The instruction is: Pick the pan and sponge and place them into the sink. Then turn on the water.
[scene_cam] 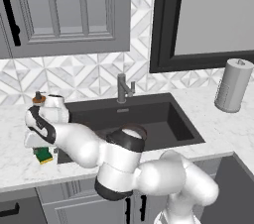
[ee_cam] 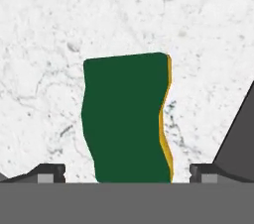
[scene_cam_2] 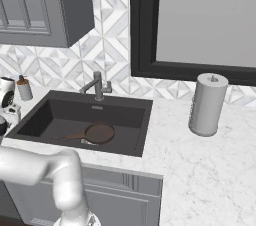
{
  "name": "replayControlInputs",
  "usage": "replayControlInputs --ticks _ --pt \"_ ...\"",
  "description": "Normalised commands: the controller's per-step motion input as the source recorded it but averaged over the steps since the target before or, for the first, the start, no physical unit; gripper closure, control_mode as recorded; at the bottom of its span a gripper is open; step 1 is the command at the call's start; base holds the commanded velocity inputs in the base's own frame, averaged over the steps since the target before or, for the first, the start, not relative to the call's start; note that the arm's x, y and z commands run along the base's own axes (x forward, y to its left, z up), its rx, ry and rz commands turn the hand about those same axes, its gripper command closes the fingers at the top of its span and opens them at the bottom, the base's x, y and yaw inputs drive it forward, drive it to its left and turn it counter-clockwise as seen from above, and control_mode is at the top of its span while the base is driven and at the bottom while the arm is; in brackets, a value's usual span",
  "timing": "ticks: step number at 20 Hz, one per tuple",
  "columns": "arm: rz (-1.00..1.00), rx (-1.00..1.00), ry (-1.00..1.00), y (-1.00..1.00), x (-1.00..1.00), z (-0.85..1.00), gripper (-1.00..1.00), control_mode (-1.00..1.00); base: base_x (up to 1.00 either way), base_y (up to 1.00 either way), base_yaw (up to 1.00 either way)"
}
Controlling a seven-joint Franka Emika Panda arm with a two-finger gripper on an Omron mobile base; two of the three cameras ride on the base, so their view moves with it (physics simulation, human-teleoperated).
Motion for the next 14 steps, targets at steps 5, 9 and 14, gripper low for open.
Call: replayControlInputs --ticks 5,9,14 --pt "0.04 -0.25 0.07 0.41 0.09 -0.34 -1.0 -1.0 0.0 0.0 0.0" --pt "0.04 -0.25 0.04 0.29 0.0 -0.67 -1.0 -1.0 0.0 0.0 0.0" --pt "0.01 -0.13 0.0 -0.04 -0.15 -0.98 1.0 -1.0 0.0 0.0 0.0"
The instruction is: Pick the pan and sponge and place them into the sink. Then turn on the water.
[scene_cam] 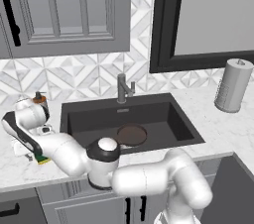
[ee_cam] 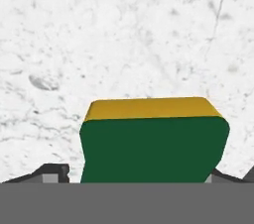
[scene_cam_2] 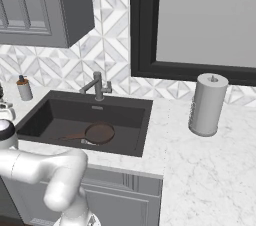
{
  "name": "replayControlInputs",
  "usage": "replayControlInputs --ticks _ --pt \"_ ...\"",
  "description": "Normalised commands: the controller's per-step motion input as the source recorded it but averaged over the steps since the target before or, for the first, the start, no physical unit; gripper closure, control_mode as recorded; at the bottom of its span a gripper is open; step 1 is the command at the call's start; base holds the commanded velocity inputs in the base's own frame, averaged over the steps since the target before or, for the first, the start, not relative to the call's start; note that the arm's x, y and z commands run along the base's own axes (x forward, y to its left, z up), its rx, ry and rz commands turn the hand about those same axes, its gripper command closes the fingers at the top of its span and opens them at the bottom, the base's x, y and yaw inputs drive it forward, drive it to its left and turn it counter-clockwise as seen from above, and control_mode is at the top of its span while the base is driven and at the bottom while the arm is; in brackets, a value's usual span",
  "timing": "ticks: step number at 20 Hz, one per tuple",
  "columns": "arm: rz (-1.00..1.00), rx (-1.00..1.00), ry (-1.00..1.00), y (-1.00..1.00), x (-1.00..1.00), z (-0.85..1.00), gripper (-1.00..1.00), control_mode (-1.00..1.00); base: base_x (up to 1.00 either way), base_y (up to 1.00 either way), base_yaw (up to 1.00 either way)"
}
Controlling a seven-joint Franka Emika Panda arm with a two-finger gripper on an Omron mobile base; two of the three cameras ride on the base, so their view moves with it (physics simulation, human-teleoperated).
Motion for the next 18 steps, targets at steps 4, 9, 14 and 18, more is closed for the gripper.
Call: replayControlInputs --ticks 4,9,14,18 --pt "-0.02 -0.01 -0.08 -0.5 -0.51 -0.91 1.0 -1.0 0.0 0.0 0.0" --pt "-0.2 0.03 -0.2 -0.99 -0.55 -0.71 1.0 -1.0 0.0 0.0 0.0" --pt "-0.28 0.11 -0.26 -1.0 -0.36 -0.35 1.0 -1.0 0.0 0.0 0.0" --pt "-0.25 0.15 -0.28 -1.0 -0.3 -0.13 1.0 -1.0 0.0 0.0 0.0"
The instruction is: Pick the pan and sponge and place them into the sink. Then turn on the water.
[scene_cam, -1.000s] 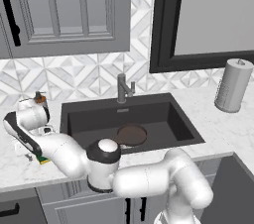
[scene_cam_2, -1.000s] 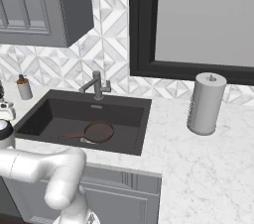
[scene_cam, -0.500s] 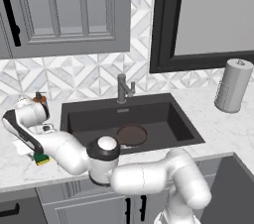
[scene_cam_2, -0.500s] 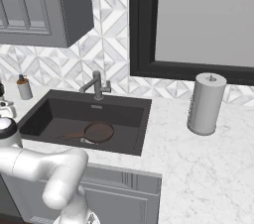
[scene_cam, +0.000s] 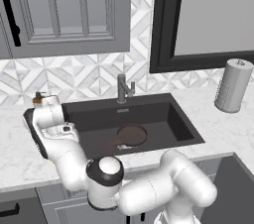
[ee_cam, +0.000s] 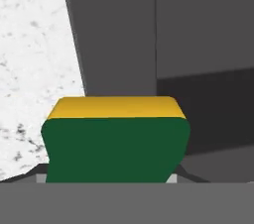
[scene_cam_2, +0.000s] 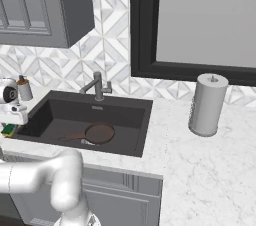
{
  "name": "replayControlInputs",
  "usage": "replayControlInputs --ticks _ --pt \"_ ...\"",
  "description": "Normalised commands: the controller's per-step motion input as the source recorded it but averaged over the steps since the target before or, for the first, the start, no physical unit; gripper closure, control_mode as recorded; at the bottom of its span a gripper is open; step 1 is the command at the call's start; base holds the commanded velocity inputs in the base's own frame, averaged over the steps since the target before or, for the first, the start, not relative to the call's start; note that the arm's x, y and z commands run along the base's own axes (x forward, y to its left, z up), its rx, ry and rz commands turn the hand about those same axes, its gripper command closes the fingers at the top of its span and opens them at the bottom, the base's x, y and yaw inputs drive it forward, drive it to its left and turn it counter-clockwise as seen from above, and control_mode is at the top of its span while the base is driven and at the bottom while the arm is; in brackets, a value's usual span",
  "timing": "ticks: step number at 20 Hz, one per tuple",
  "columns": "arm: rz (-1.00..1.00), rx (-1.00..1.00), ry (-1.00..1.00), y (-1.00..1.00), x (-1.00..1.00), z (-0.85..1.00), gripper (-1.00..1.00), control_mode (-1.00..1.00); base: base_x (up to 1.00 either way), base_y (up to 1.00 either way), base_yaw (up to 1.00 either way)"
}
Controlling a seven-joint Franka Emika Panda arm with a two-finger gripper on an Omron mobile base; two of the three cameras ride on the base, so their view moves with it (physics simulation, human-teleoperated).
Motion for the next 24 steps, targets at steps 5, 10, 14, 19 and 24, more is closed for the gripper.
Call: replayControlInputs --ticks 5,10,14,19,24 --pt "-0.25 0.17 -0.24 -1.0 -0.25 0.3 1.0 -1.0 0.0 0.0 0.0" --pt "-0.28 0.15 -0.16 -1.0 -0.04 0.8 1.0 -1.0 0.0 0.0 0.0" --pt "-0.3 0.17 -0.06 -0.99 0.05 1.0 1.0 -1.0 0.0 0.0 0.0" --pt "-0.31 0.23 -0.12 -1.0 0.08 0.57 1.0 -1.0 0.0 0.0 0.0" --pt "-0.31 0.22 -0.14 -1.0 0.03 0.05 1.0 -1.0 0.0 0.0 0.0"
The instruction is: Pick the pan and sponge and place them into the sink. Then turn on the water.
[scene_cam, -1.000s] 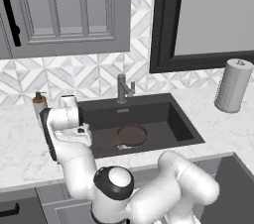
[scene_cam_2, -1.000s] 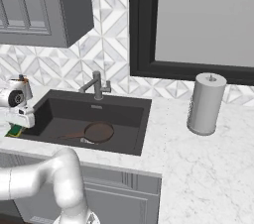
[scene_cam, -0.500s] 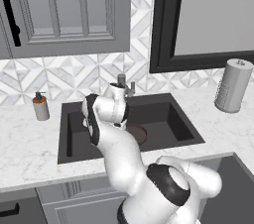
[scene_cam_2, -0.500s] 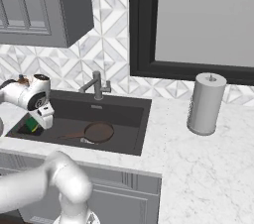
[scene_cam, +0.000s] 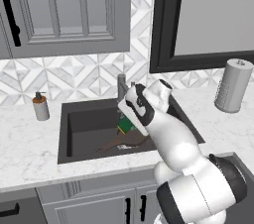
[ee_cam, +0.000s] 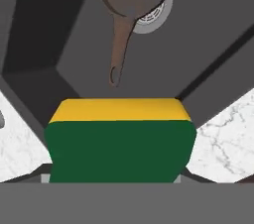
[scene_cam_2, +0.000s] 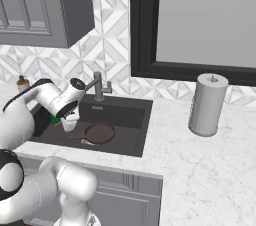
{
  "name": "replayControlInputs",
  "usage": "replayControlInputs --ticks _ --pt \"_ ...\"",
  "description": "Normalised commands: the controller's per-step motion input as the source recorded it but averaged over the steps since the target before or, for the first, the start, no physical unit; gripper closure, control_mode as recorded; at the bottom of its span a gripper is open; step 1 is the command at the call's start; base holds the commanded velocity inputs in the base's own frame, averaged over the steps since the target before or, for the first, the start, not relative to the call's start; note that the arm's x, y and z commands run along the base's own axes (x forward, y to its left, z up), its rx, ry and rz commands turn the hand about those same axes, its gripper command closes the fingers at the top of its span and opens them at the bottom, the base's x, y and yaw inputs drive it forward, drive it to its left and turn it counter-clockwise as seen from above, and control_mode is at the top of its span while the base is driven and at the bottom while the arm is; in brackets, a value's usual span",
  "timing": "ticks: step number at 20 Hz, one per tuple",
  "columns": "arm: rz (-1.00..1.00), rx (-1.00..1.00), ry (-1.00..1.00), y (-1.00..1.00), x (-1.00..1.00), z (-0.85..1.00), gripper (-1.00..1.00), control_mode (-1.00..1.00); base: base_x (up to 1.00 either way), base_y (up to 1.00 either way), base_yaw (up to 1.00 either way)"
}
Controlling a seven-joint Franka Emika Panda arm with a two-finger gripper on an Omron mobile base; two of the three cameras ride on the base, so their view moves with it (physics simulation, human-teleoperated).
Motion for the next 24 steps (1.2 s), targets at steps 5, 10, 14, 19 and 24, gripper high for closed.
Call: replayControlInputs --ticks 5,10,14,19,24 --pt "-0.21 0.18 -0.07 -1.0 0.22 0.0 1.0 -1.0 0.0 0.0 0.0" --pt "-0.1 0.13 0.07 -1.0 0.34 0.0 1.0 -1.0 0.0 0.0 0.0" --pt "-0.06 0.06 0.17 -0.91 0.41 -0.03 1.0 -1.0 0.0 0.0 0.0" --pt "-0.09 0.04 0.2 -0.64 0.56 -0.21 1.0 -1.0 0.0 0.0 0.0" --pt "-0.07 0.07 0.15 -0.1 0.49 -0.49 1.0 -1.0 0.0 0.0 0.0"
